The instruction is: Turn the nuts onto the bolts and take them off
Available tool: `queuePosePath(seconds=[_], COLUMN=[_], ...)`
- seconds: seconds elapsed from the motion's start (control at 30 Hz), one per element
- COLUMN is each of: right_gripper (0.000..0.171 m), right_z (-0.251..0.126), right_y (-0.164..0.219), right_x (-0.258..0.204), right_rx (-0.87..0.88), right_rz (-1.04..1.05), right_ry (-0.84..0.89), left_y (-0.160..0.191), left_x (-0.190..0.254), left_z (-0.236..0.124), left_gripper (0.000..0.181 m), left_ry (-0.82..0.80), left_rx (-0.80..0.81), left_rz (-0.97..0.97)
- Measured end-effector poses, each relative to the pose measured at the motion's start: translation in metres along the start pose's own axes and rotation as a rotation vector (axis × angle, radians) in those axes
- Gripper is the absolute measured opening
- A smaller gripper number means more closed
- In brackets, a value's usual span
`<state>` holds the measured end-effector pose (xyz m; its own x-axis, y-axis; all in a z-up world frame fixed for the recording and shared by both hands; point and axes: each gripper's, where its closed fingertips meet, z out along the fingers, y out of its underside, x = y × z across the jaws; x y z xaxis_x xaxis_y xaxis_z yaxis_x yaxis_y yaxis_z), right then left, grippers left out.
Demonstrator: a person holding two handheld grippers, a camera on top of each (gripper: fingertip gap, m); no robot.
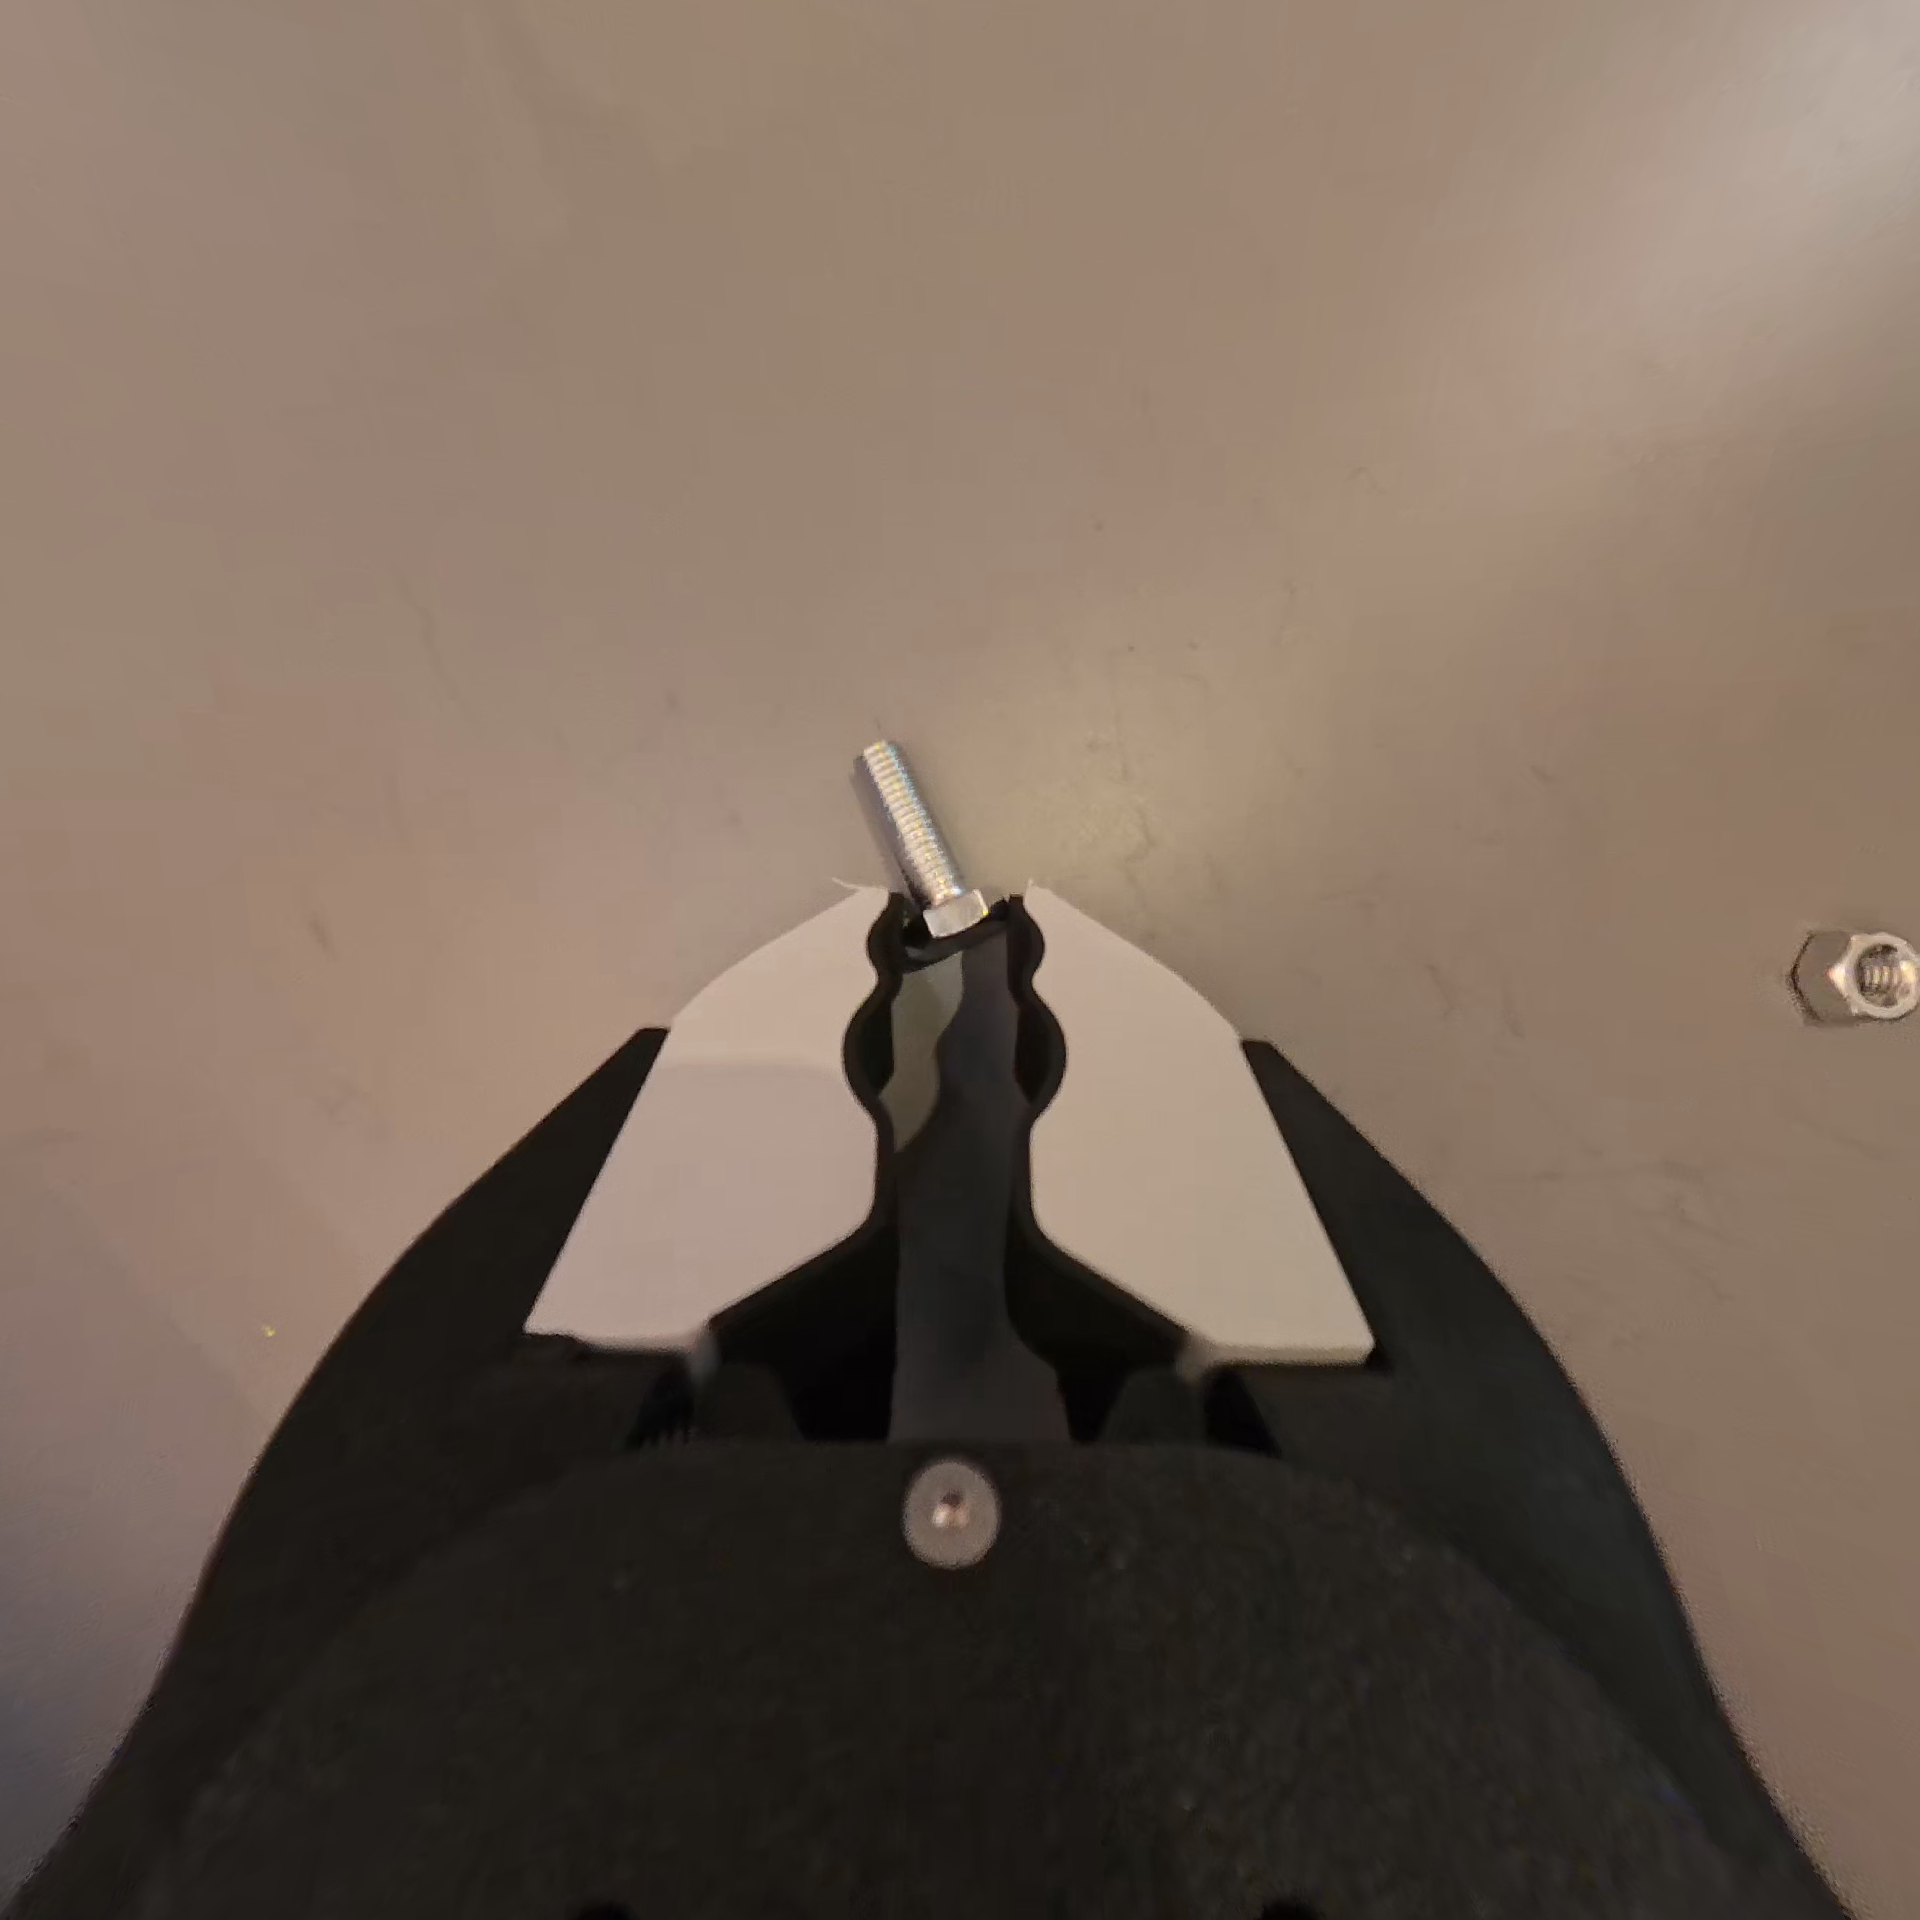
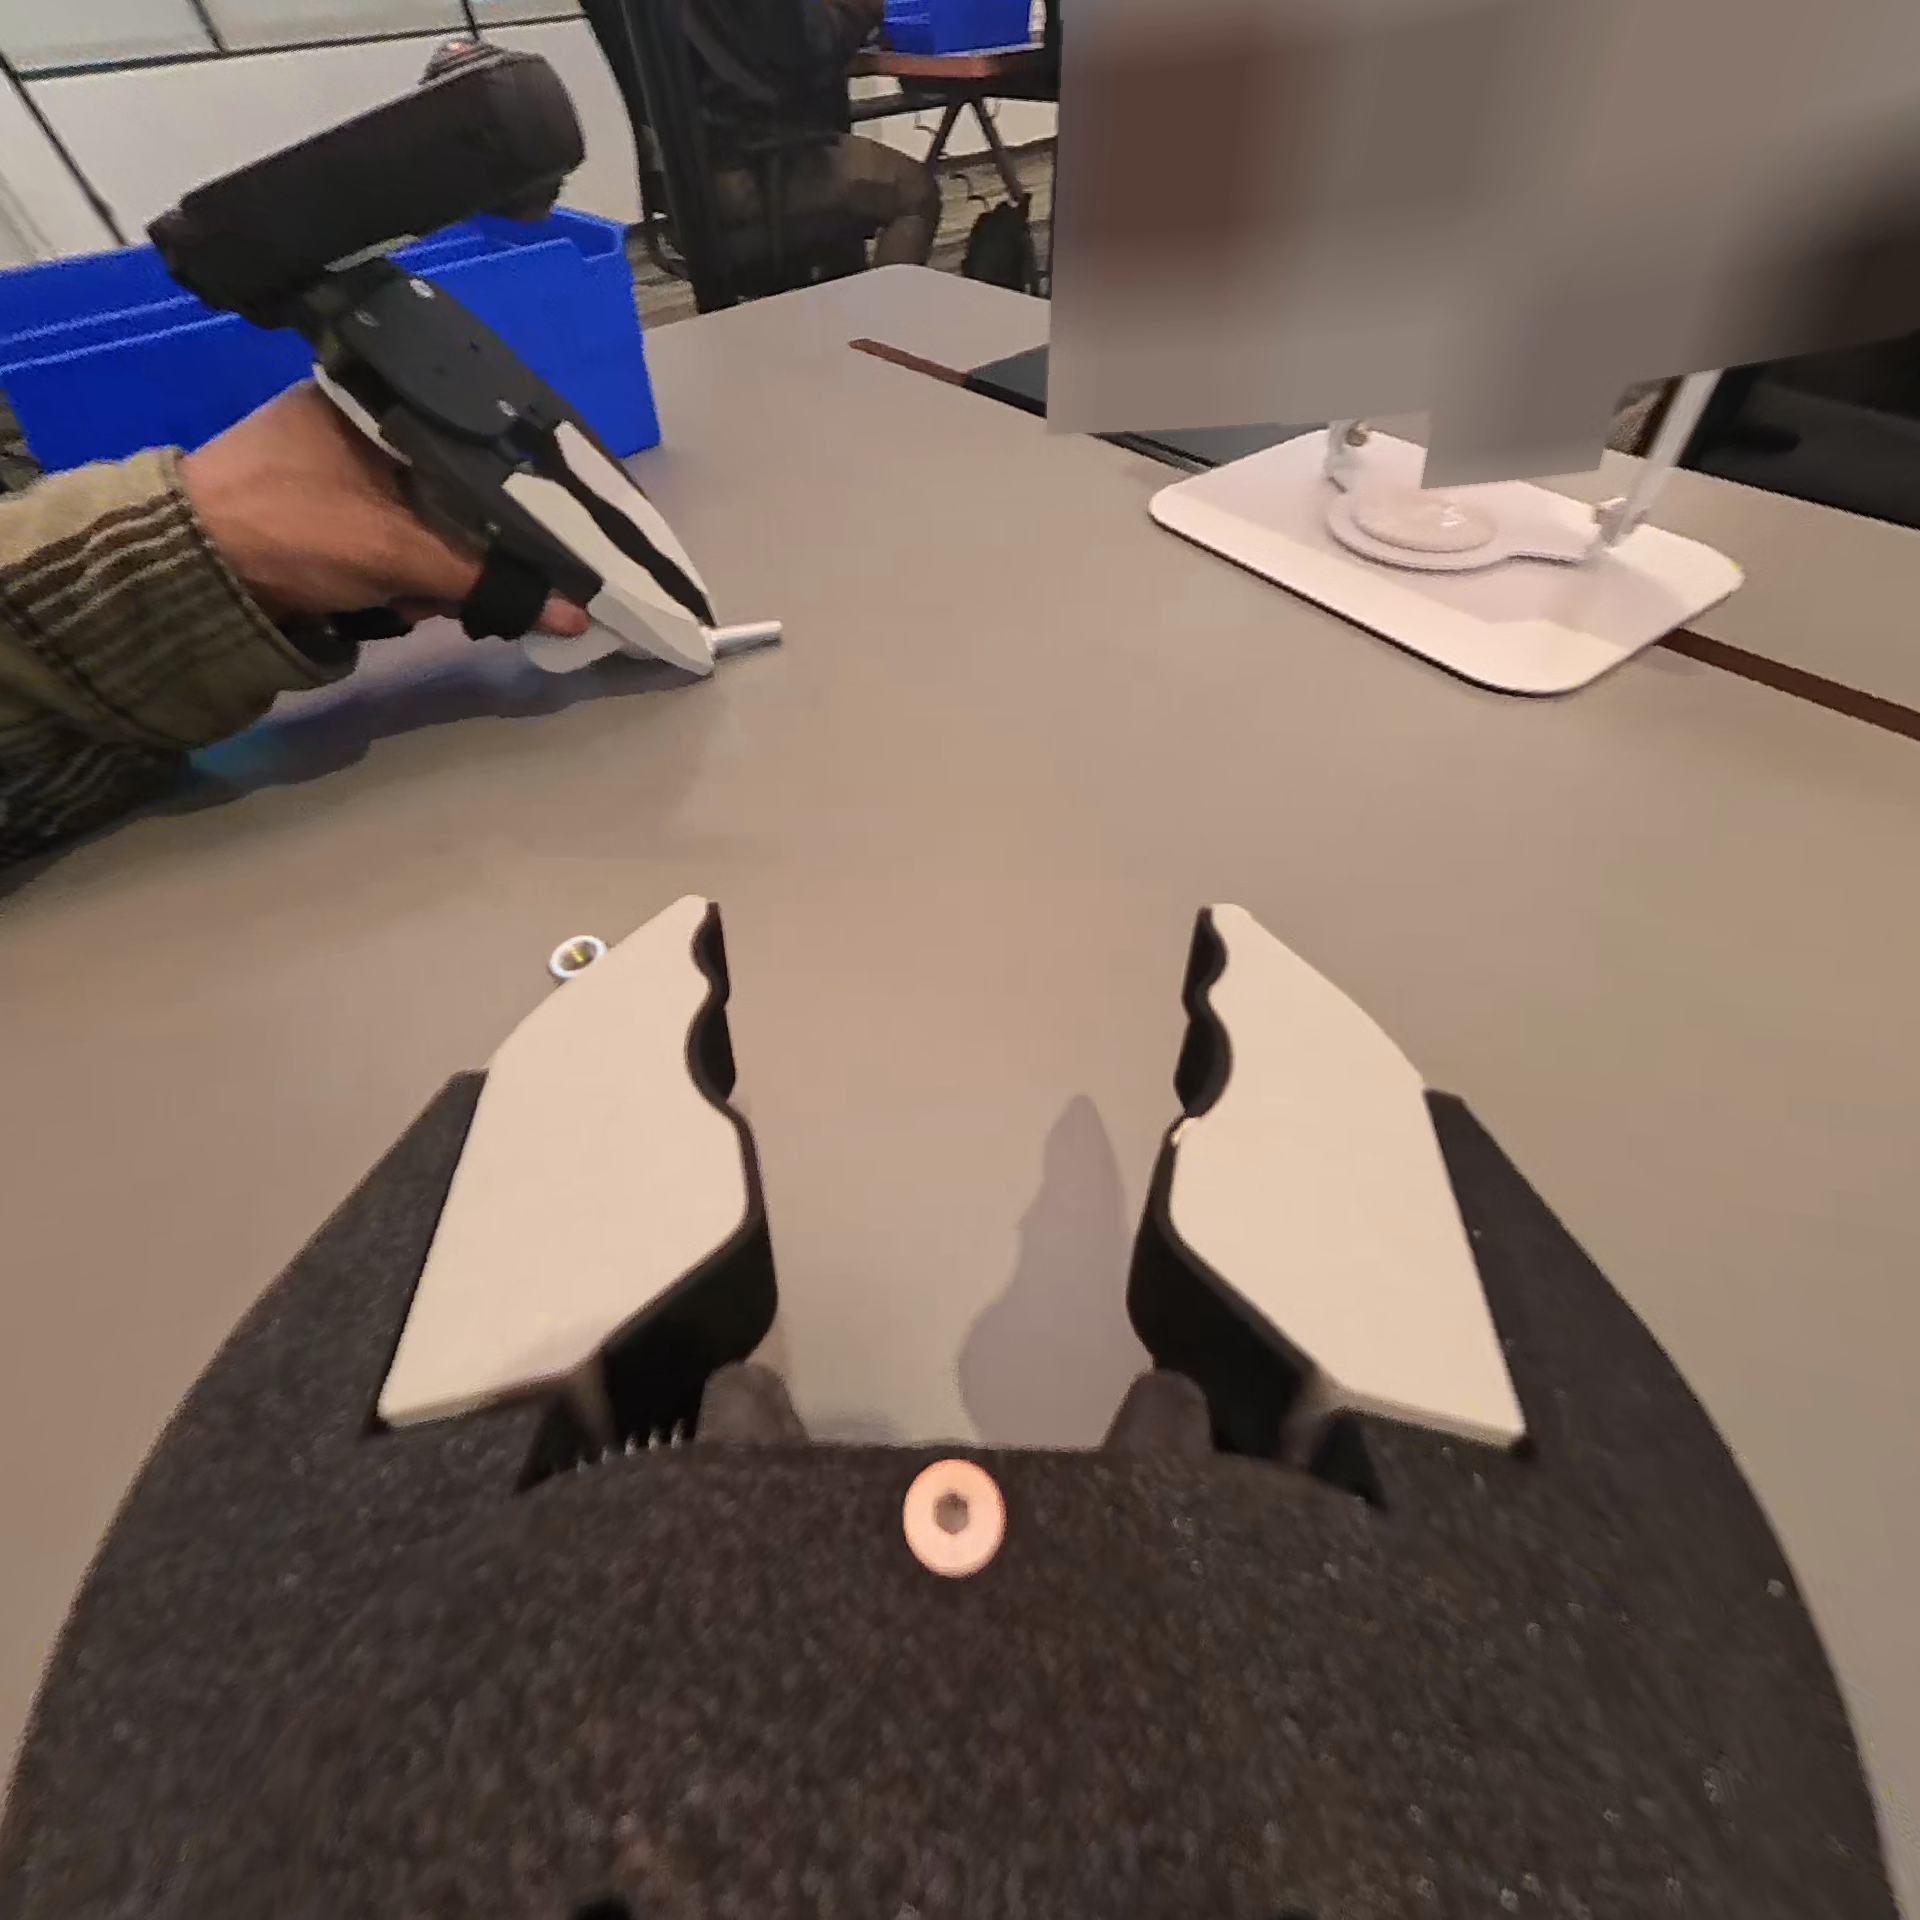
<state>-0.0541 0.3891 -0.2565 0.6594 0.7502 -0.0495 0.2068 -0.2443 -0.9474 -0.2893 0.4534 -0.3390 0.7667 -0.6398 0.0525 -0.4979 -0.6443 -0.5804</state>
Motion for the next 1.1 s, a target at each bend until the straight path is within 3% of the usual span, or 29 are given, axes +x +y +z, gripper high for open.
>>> queuePosePath(seconds=[0.13, 0.27, 0.47, 0.6, 0.83, 0.9, 1.1], right_gripper=[0.072, 0.06, 0.054, 0.05, 0.027, 0.011, 0.01], right_z=[0.017, 0.038, 0.08, 0.097, 0.103, 0.103, 0.104], right_y=[-0.011, -0.031, -0.068, -0.092, -0.103, -0.102, -0.095], right_x=[-0.008, -0.011, -0.022, -0.038, -0.058, -0.063, -0.069], right_rx=[0.004, 0.031, 0.129, 0.213, 0.239, 0.224, 0.151], right_rz=[-0.007, 0.044, 0.387, 0.616, 0.639, 0.604, 0.43], right_ry=[-0.092, -0.217, -0.521, -0.731, -0.831, -0.834, -0.742], left_y=[-0.009, -0.045, -0.094, -0.11, -0.109, -0.107, -0.1], left_x=[0.008, 0.032, 0.069, 0.089, 0.113, 0.117, 0.12], left_z=[-0.001, -0.019, -0.055, -0.079, -0.085, -0.082, -0.074], left_gripper=[0.018, 0.018, 0.018, 0.018, 0.018, 0.018, 0.019], left_ry=[0.087, 0.242, 0.437, 0.535, 0.59, 0.589, 0.611], left_rx=[0.056, 0.266, 0.568, 0.734, 0.766, 0.76, 0.695], left_rz=[0.045, 0.093, 0.191, 0.209, 0.25, 0.258, 0.265])
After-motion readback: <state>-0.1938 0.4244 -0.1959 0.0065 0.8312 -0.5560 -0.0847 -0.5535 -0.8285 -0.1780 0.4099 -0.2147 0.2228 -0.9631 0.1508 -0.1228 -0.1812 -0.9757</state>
